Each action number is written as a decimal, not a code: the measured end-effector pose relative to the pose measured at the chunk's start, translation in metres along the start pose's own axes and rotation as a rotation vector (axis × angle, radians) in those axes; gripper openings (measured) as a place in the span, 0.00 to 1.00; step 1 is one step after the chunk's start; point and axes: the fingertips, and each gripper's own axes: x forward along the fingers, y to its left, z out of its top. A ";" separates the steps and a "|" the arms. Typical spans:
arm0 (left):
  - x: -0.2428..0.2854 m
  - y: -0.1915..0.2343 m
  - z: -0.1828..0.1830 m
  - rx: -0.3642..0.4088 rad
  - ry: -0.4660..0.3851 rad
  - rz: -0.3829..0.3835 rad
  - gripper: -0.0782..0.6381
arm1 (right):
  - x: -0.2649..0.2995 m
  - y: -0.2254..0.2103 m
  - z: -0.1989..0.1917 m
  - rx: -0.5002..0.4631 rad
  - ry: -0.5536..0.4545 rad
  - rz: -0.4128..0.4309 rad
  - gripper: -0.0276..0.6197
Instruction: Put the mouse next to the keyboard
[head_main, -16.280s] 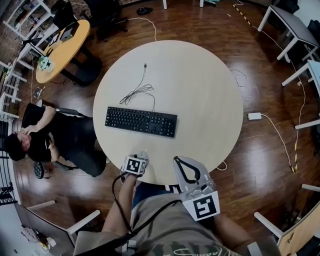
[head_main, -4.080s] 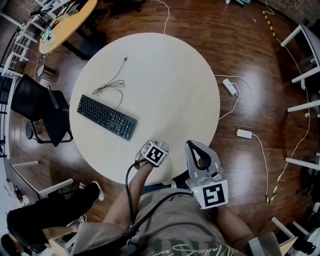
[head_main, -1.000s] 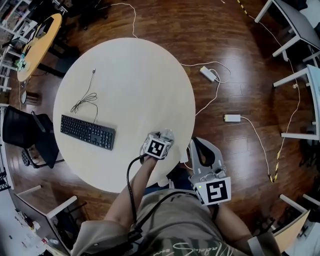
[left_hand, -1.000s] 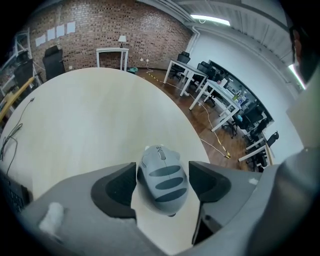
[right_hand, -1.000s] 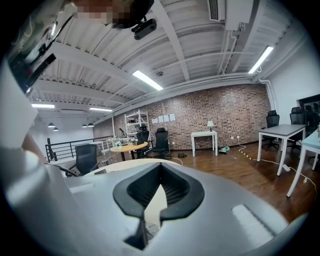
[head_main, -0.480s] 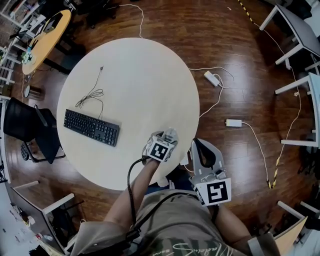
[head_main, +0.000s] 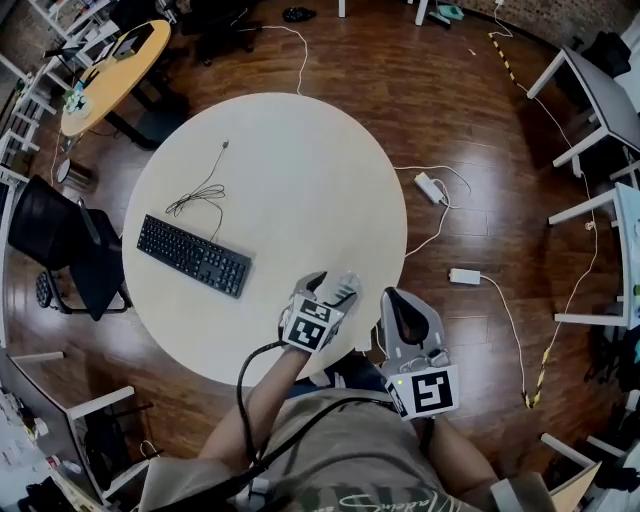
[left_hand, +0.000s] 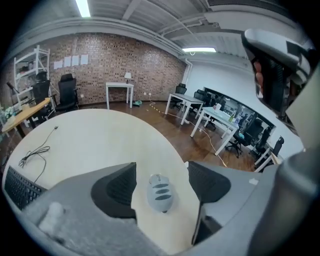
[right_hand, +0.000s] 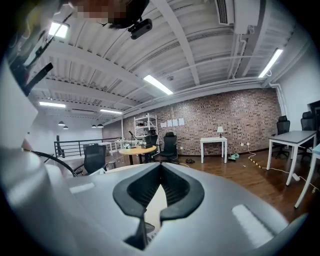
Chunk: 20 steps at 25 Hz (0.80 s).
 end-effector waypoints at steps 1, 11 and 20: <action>-0.010 0.004 0.007 -0.007 -0.038 0.021 0.58 | 0.002 0.002 0.001 -0.009 -0.005 0.008 0.05; -0.158 0.039 0.070 -0.009 -0.457 0.248 0.58 | 0.021 0.045 0.021 -0.053 -0.038 0.122 0.05; -0.310 0.024 0.087 0.182 -0.708 0.559 0.57 | 0.032 0.070 0.043 -0.018 -0.052 0.224 0.05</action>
